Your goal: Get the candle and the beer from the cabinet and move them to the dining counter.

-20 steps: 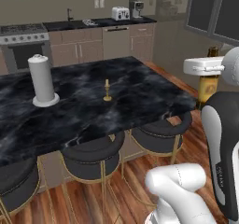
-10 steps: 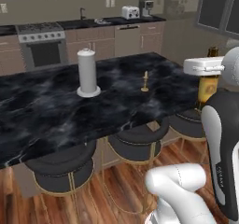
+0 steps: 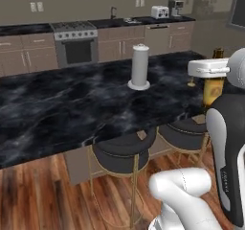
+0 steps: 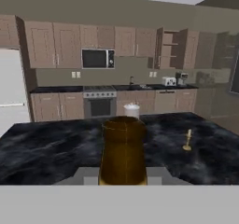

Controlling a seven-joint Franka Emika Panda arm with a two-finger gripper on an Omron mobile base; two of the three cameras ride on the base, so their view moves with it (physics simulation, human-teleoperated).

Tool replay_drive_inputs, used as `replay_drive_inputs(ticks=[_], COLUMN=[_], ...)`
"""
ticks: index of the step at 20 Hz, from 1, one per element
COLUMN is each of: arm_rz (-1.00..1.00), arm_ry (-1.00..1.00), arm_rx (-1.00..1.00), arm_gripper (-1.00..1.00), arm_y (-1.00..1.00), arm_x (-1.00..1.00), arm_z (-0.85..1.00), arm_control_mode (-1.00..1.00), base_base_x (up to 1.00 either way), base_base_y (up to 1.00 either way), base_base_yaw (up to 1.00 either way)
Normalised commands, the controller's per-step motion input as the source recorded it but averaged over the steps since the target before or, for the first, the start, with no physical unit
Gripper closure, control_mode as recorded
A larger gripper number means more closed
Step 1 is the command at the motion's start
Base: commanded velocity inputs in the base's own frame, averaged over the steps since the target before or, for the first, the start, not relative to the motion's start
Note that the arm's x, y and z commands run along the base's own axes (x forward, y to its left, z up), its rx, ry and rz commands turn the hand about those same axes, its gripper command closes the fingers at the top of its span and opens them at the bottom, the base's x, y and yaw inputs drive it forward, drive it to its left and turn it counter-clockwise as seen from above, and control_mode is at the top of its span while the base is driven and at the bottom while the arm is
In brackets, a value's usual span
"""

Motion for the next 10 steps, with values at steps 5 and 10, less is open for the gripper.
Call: replay_drive_inputs(ticks=[5,10], arm_rz=[0.00,0.00], arm_ry=[0.00,0.00], arm_rx=[0.00,0.00], arm_gripper=[1.00,1.00], arm_y=[0.00,0.00], arm_x=[0.00,0.00], arm_z=[0.00,0.00], arm_control_mode=[1.00,1.00], base_base_x=[0.02,0.55], base_base_y=[1.00,0.52], base_base_yaw=[0.28,0.06])
